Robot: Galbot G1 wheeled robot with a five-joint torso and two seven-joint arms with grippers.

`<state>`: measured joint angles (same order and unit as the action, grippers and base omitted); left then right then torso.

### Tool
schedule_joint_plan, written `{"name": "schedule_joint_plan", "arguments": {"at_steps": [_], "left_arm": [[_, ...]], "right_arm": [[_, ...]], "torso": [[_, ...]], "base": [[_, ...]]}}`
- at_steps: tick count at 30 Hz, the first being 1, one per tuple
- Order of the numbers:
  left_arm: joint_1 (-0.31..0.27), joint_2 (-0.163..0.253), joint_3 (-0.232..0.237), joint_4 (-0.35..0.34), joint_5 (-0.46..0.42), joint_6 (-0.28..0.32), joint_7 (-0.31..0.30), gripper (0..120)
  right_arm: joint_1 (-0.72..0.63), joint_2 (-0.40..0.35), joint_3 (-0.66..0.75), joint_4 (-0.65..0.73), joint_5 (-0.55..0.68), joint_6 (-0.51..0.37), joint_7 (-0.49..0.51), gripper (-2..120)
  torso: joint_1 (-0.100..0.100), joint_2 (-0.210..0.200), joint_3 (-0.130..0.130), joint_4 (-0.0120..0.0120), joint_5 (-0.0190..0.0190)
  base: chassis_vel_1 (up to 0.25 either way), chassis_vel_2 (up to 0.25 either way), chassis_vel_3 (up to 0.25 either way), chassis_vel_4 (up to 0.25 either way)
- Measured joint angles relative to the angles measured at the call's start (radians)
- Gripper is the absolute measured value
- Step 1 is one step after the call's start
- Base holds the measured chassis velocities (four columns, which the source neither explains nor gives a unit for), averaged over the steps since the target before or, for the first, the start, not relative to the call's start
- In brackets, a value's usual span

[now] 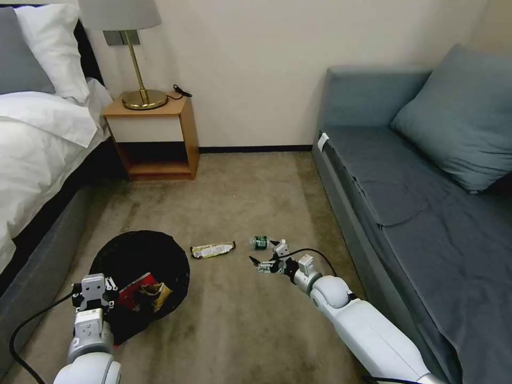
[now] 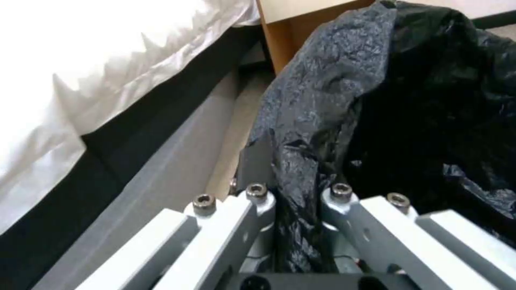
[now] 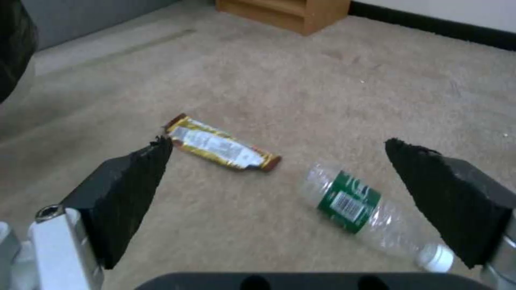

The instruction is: Pick up the trash bin, then pick up the garbage on the floor and place it into the trash bin.

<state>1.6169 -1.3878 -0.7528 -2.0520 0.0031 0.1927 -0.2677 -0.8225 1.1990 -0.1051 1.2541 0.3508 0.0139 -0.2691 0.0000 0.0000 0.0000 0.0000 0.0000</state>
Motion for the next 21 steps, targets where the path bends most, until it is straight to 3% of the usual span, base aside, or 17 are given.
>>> {"name": "schedule_joint_plan", "arguments": {"at_steps": [21], "left_arm": [[0.01, 0.001, -0.008, 0.014, -0.002, -0.014, 0.0, 4]], "right_arm": [[-0.018, 0.022, 0.0, -0.029, -0.048, 0.015, -0.009, 100]], "torso": [[0.0, 0.0, 0.0, 0.0, 0.0]], "base": [[-0.151, 0.152, 0.152, -0.156]]}}
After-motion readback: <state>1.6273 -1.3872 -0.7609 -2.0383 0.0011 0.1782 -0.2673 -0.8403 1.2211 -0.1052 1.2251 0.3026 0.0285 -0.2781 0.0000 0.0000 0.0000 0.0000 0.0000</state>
